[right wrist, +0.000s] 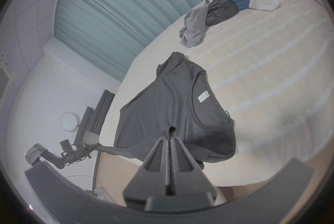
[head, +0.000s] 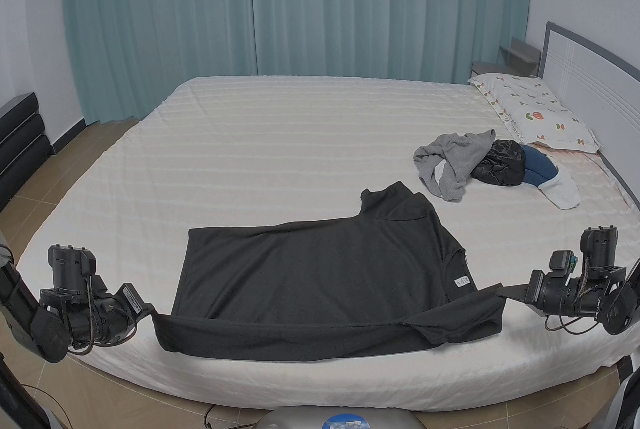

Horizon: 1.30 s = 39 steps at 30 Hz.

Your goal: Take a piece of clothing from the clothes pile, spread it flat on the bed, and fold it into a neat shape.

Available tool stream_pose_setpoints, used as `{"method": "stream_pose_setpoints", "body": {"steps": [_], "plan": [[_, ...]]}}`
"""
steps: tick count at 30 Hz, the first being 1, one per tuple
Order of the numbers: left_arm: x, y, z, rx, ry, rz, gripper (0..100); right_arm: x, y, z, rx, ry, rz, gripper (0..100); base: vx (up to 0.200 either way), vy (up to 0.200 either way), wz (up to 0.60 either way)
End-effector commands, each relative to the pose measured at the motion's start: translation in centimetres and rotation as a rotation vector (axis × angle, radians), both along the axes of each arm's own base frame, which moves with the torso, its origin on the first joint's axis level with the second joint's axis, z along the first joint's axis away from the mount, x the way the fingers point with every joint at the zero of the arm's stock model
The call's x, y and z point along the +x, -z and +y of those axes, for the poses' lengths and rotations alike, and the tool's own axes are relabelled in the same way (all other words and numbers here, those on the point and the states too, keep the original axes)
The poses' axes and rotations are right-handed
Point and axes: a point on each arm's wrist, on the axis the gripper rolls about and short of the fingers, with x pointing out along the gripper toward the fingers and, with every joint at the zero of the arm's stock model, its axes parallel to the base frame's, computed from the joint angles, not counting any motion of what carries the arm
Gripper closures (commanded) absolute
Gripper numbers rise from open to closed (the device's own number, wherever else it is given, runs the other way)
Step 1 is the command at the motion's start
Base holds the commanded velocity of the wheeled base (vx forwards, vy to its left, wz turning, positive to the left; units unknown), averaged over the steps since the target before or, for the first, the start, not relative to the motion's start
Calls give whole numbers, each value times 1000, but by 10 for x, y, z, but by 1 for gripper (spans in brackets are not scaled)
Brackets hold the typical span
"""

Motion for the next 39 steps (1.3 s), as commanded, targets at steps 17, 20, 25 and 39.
{"method": "stream_pose_setpoints", "body": {"steps": [17, 20, 25, 39], "plan": [[3, 7, -4, 8, 24, 27, 100, 2, 2, -3, -9, 8, -2, 100, 0, 0, 0], [13, 8, -3, 9, 23, 21, 100, 10, 4, -2, -10, 3, -4, 100, 0, 0, 0], [28, 14, -3, 9, 21, 24, 100, 30, 9, 1, -11, 2, -9, 100, 0, 0, 0], [45, 21, -1, 34, -15, 23, 100, 61, 10, 7, -14, -15, -54, 100, 0, 0, 0]]}}
